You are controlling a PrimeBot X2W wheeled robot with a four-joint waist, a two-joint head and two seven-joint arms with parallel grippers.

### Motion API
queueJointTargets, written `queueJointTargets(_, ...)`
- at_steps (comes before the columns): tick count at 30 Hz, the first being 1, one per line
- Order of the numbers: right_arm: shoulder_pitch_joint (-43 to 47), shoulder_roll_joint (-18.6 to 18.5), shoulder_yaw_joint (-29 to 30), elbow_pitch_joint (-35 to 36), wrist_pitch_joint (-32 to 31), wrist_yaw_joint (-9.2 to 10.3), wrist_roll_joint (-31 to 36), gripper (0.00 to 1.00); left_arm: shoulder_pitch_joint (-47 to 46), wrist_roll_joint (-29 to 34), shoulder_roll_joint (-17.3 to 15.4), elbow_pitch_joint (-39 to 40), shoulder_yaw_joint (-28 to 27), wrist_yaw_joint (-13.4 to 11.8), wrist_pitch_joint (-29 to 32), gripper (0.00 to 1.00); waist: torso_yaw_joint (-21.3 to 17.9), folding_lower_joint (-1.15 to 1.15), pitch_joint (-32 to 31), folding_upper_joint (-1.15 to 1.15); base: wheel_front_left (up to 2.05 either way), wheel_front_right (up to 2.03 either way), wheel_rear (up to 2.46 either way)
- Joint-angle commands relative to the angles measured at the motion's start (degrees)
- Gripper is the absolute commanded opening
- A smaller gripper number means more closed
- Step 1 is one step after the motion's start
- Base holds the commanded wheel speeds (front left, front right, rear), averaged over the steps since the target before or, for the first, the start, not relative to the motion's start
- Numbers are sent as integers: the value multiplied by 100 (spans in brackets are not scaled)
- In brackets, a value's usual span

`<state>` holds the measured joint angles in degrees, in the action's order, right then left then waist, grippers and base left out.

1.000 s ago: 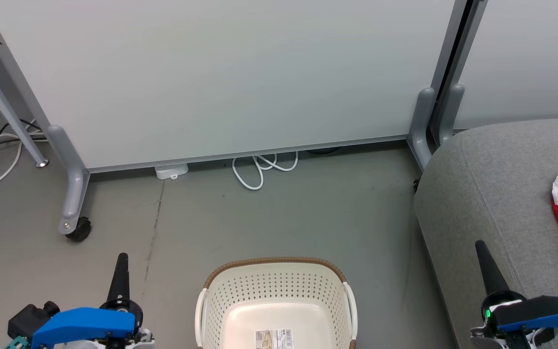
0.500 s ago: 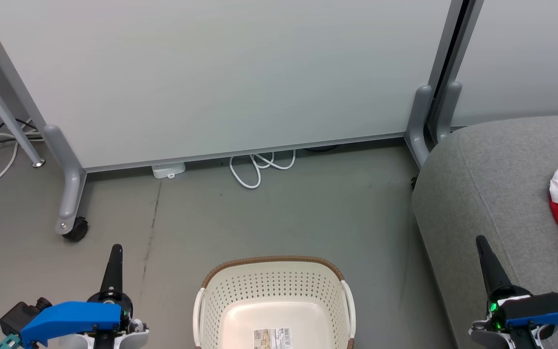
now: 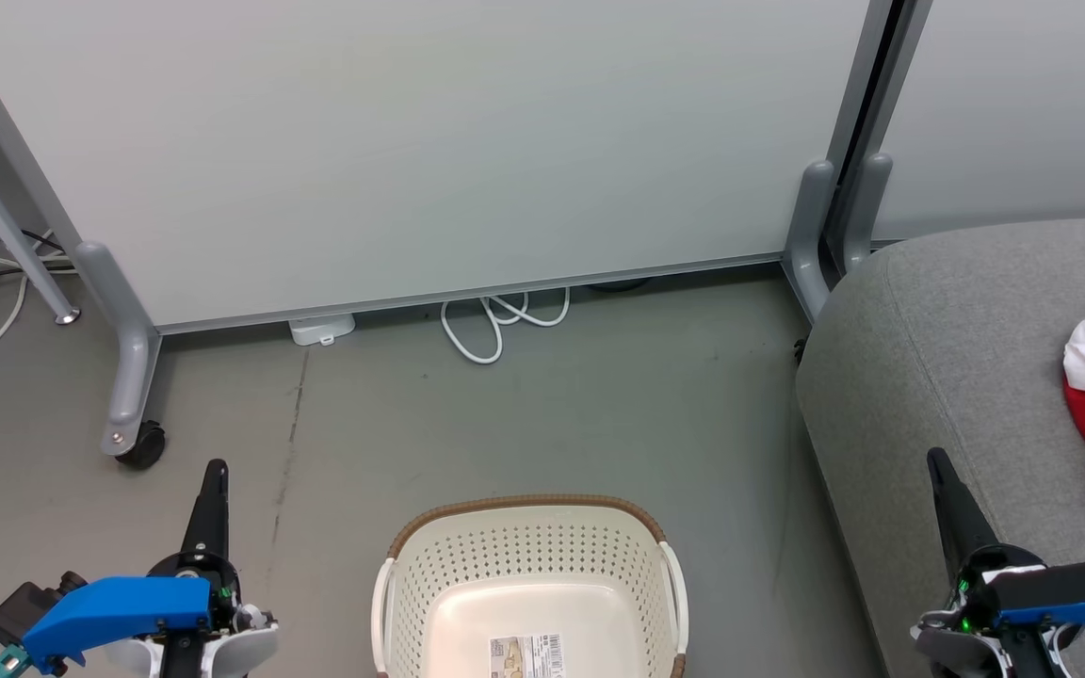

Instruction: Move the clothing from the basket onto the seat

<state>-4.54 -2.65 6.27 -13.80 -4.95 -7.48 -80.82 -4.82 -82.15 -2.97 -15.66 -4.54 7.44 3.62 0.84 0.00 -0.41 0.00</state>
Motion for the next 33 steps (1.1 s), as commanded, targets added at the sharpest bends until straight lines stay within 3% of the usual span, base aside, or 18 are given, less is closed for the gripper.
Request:
queueJointTargets(1,-110,-34,15,8,-19,-2,-106,0,-87,-86,1,51,-28,6,39,0,-3,0,2,0,0,0,0)
queueJointTargets(27,-208,-38,33,-29,-171,-2,-1170,0,-177,-1030,13,183,-222,8,313,0,-82,0,57,0,0,0,0)
queueJointTargets(33,-208,-38,31,-29,-171,-2,-1166,0,-168,-1026,12,181,-224,8,319,0,-84,0,59,0,0,0,0)
